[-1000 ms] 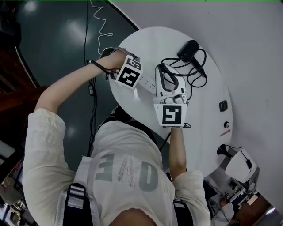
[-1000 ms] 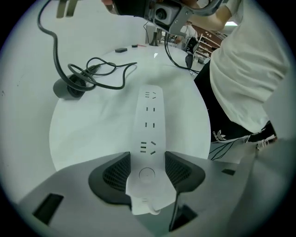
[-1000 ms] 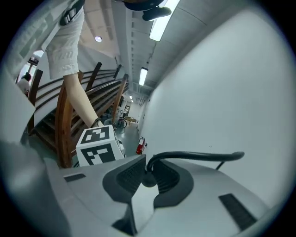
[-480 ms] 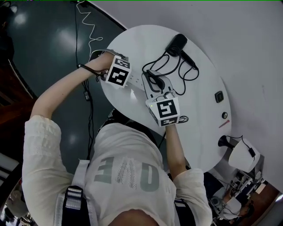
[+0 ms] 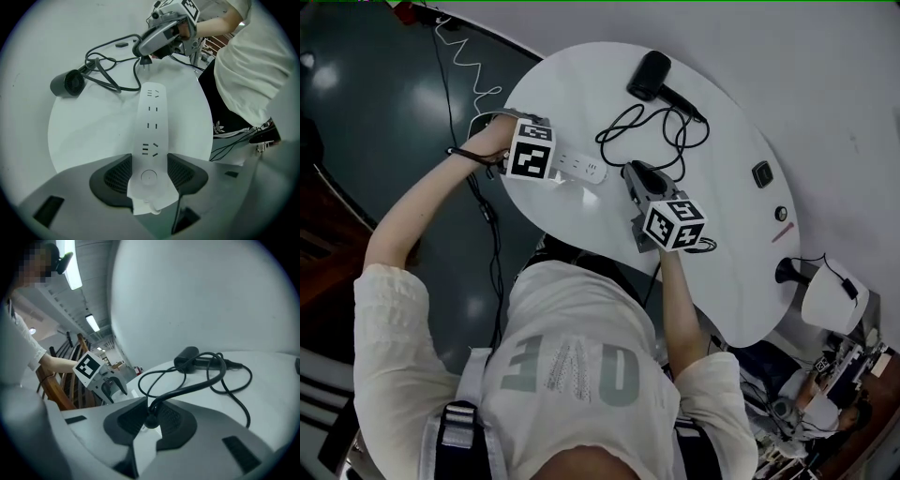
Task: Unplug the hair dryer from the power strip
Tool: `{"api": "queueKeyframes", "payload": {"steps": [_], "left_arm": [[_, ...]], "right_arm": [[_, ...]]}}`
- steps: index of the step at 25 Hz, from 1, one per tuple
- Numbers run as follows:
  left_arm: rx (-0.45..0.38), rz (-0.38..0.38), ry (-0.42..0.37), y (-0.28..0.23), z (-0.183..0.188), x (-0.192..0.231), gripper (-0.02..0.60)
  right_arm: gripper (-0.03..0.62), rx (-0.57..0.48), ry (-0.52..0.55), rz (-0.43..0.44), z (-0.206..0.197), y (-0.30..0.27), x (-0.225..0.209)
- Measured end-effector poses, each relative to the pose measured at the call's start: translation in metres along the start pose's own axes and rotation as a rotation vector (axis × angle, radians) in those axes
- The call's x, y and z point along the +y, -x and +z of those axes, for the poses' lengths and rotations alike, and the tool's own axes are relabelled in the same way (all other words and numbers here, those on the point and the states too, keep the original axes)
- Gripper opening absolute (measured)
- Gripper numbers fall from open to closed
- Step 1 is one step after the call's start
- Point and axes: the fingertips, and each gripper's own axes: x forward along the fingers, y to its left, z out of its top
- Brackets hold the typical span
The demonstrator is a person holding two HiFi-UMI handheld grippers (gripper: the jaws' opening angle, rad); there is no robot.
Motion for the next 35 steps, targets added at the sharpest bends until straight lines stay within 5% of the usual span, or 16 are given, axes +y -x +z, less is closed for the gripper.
{"api": "queueKeyframes", "payload": {"steps": [8,17,29,35], "left_arm": [[0.034,-0.01,0.003,-0.001,0.0,0.0,0.236],[0.042,-0.006,0.006,-0.002,0.0,0.0,0.236],[0.053,0.009,0.003,-0.001,-0.002,0.0,0.238],[-0.093,0.012,0.12,0.02,0.016,0.005,0.238]], "right_arm": [[0.055,0.084,-0.064,-0.119,-0.038,0.005,-0.036],[0.235,0.112,-0.049,-0.157,-0.051,0.012,-0.044],[0.285,0.11,0.062,-0.208,-0.039,0.034,-0.042],[0.285,0.089,0.107,-0.183,-0.012,0.042,-0.038]]}}
